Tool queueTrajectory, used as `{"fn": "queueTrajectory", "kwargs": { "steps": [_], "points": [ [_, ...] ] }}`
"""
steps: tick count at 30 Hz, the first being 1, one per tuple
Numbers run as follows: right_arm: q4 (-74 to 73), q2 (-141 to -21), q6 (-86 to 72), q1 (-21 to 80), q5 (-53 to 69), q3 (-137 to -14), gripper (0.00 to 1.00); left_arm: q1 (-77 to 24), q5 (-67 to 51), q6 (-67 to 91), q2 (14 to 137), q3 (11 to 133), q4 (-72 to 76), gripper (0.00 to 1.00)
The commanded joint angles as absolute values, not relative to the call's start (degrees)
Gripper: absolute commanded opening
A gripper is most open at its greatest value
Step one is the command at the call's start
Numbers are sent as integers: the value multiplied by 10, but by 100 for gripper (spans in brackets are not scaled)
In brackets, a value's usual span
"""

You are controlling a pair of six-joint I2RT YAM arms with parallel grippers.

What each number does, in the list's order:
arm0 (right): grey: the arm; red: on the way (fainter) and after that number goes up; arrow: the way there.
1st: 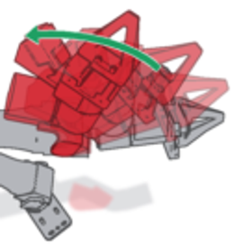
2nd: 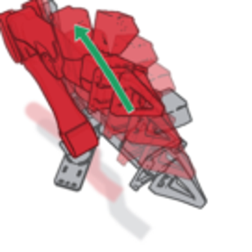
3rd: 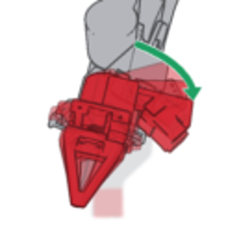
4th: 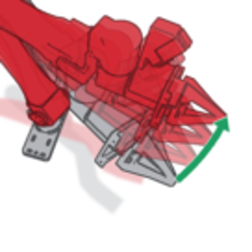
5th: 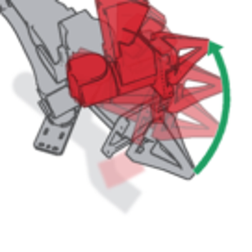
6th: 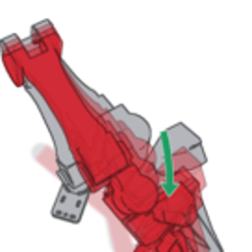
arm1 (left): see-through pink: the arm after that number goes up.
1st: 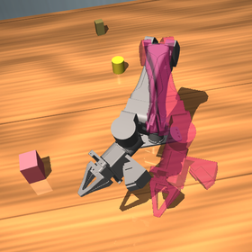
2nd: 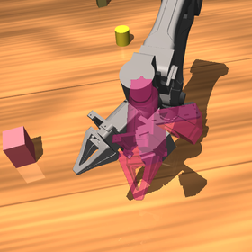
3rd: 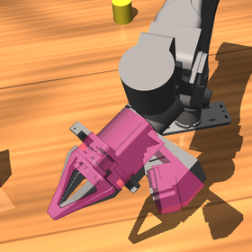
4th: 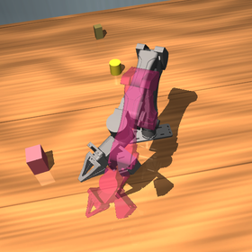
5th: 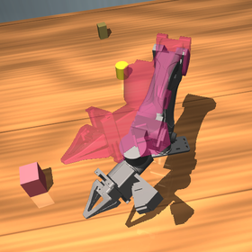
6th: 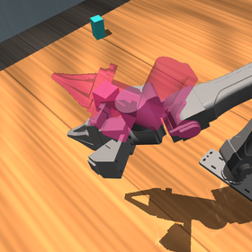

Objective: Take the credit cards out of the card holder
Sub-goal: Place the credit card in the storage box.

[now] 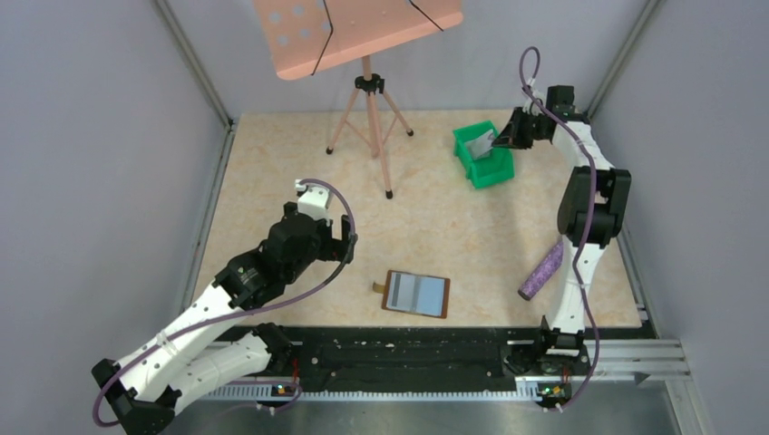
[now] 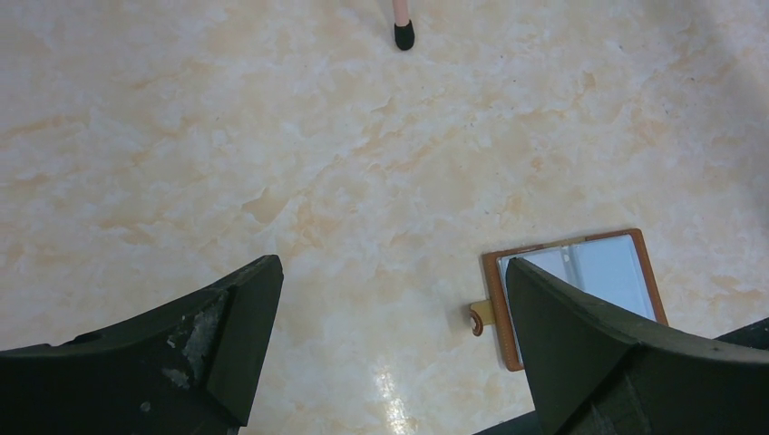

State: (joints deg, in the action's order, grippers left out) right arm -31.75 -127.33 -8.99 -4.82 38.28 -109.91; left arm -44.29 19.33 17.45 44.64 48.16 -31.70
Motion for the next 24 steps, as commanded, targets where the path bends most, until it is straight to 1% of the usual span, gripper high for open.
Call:
{"fn": "queueTrajectory", "kwargs": {
  "steps": [1,8,24],
  "points": [
    [-291,-1305,-93,-40,397,-1135,0,-441,215,174,448,481,-298,99],
    [-295,-1337,-98,-36,401,-1184,0,-441,224,174,435,475,-291,99],
    [-312,-1393,-109,-34,401,-1254,0,-440,247,178,430,473,-291,99]
  ]
}}
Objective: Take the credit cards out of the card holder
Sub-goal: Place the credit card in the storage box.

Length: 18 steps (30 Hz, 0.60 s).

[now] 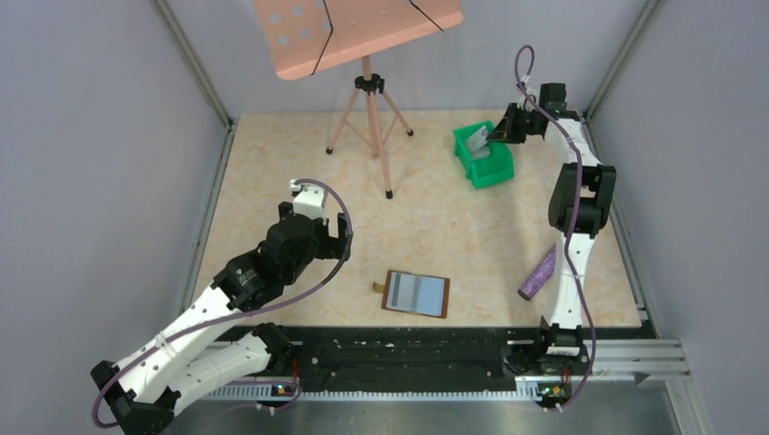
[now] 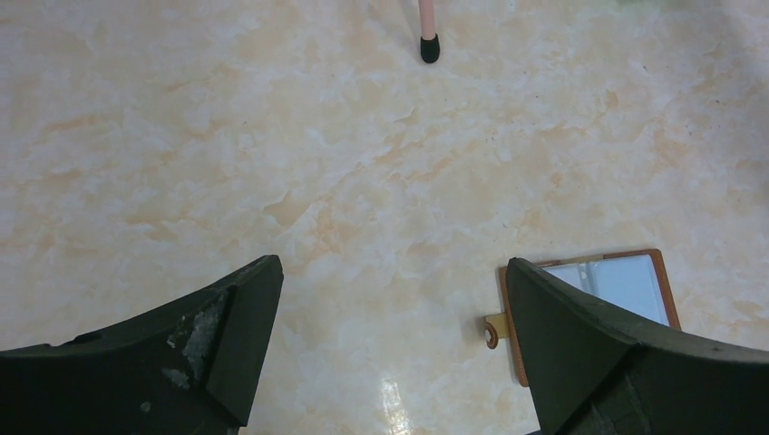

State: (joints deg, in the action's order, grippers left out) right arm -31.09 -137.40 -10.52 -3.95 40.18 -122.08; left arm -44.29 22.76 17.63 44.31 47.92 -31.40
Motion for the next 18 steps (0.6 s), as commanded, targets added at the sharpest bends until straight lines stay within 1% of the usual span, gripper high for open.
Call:
{"fn": "queueTrajectory", "kwargs": {
  "steps": [1,4,8,14,18],
  "points": [
    [-313,-1395,-110,-33,399,-1257,0,-440,249,178,428,473,-290,99],
    [-312,-1396,-112,-31,391,-1260,0,-440,253,178,428,473,-290,99],
    [-311,-1396,-118,-30,371,-1262,4,-439,256,178,426,472,-291,99],
    [-311,-1391,-130,-30,352,-1270,20,-440,257,180,424,472,-290,99],
    [-311,-1379,-142,-30,320,-1271,28,-440,255,182,423,471,-291,99]
  ]
}}
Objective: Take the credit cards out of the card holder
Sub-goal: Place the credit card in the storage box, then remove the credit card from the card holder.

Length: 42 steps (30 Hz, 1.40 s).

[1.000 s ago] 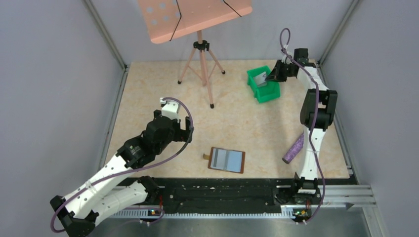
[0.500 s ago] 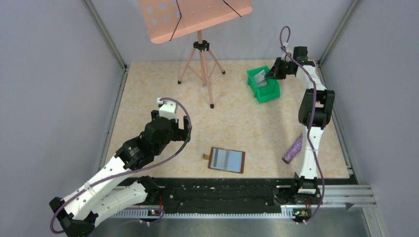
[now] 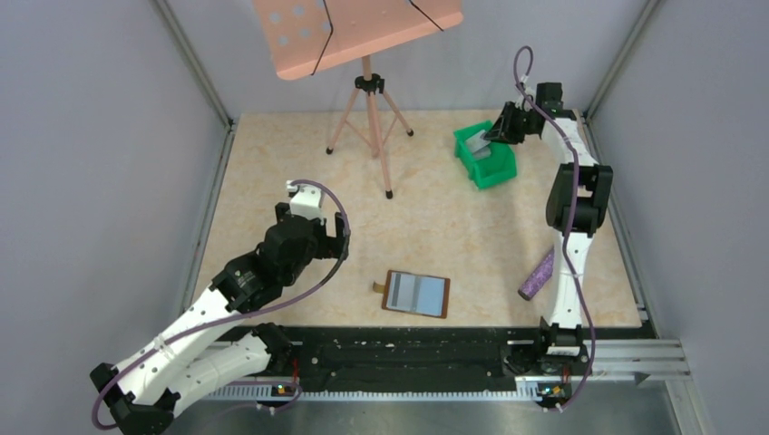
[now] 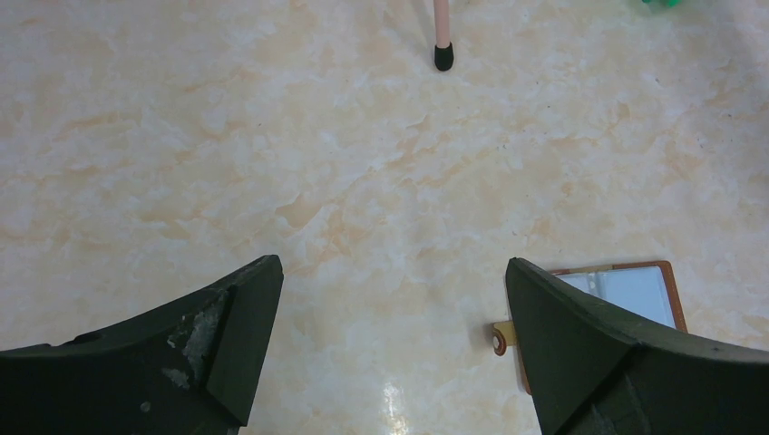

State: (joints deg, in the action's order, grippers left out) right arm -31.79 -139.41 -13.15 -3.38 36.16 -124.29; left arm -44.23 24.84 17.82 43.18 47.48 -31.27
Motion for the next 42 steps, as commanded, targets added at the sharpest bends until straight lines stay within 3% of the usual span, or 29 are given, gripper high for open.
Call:
{"fn": "queueTrajectory", "kwargs": {
  "steps": [1,10,21,27,33,42],
  "points": [
    [-311,-1376,-145,-30,313,-1273,30,-439,256,184,423,471,-291,99],
    [-330,-1362,-169,-30,281,-1316,41,-440,239,236,433,477,-308,98],
    [-362,-1288,-174,-13,251,-1278,43,-437,211,316,481,495,-364,96],
    [-339,-1125,-190,37,196,-1101,43,-393,91,369,556,506,-377,91],
    [-277,-930,-257,117,113,-835,43,-284,-131,394,576,433,-291,83],
    [-180,-695,-390,245,92,-512,42,-280,-247,411,664,386,-202,74]
  ]
}}
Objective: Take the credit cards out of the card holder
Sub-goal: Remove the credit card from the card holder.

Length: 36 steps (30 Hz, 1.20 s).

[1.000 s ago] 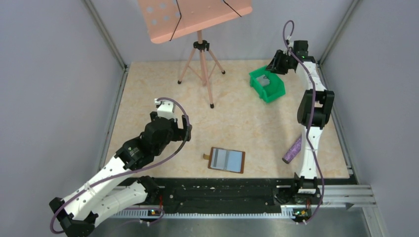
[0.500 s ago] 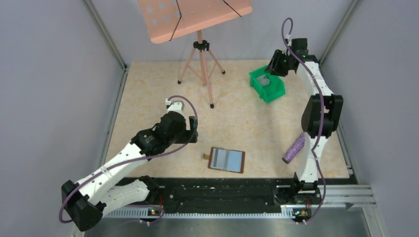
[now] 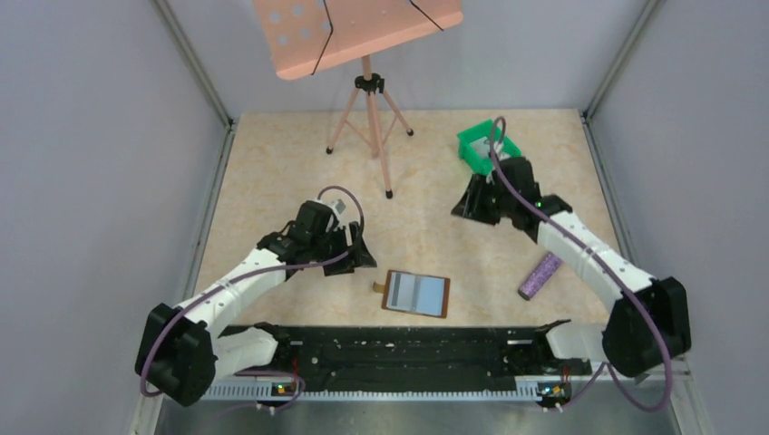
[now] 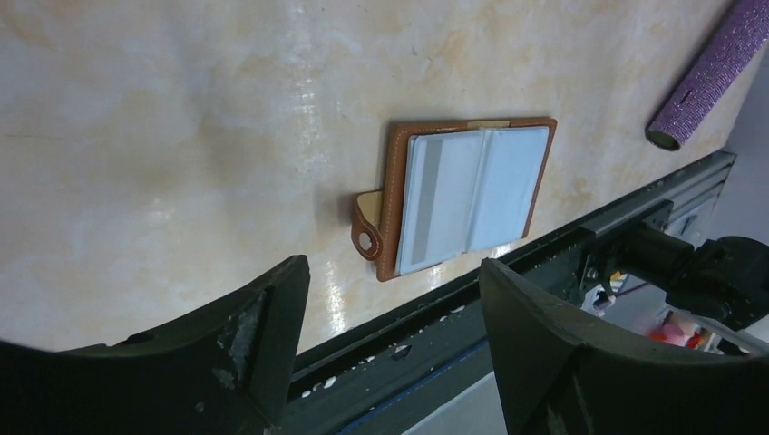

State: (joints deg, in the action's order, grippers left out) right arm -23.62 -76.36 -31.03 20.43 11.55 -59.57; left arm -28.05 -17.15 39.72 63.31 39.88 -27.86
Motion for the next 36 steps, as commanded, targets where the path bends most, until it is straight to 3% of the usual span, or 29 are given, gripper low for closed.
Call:
{"fn": "queueTrajectory", "kwargs": {
  "steps": [1,14,20,30,36],
  "points": [
    [-176,-673,-404,262,90,-489,42,-280,-247,413,673,381,-194,73],
    [-116,-599,-561,486,17,-314,40,-282,-299,446,755,302,-59,64],
    [-78,-632,-562,505,15,-291,40,-285,-319,454,781,289,-31,47],
    [-11,-695,-487,505,-40,-257,38,-296,-338,483,779,253,19,0],
    [-5,-769,-430,506,-57,-306,38,-297,-327,497,757,243,21,0]
  ]
}}
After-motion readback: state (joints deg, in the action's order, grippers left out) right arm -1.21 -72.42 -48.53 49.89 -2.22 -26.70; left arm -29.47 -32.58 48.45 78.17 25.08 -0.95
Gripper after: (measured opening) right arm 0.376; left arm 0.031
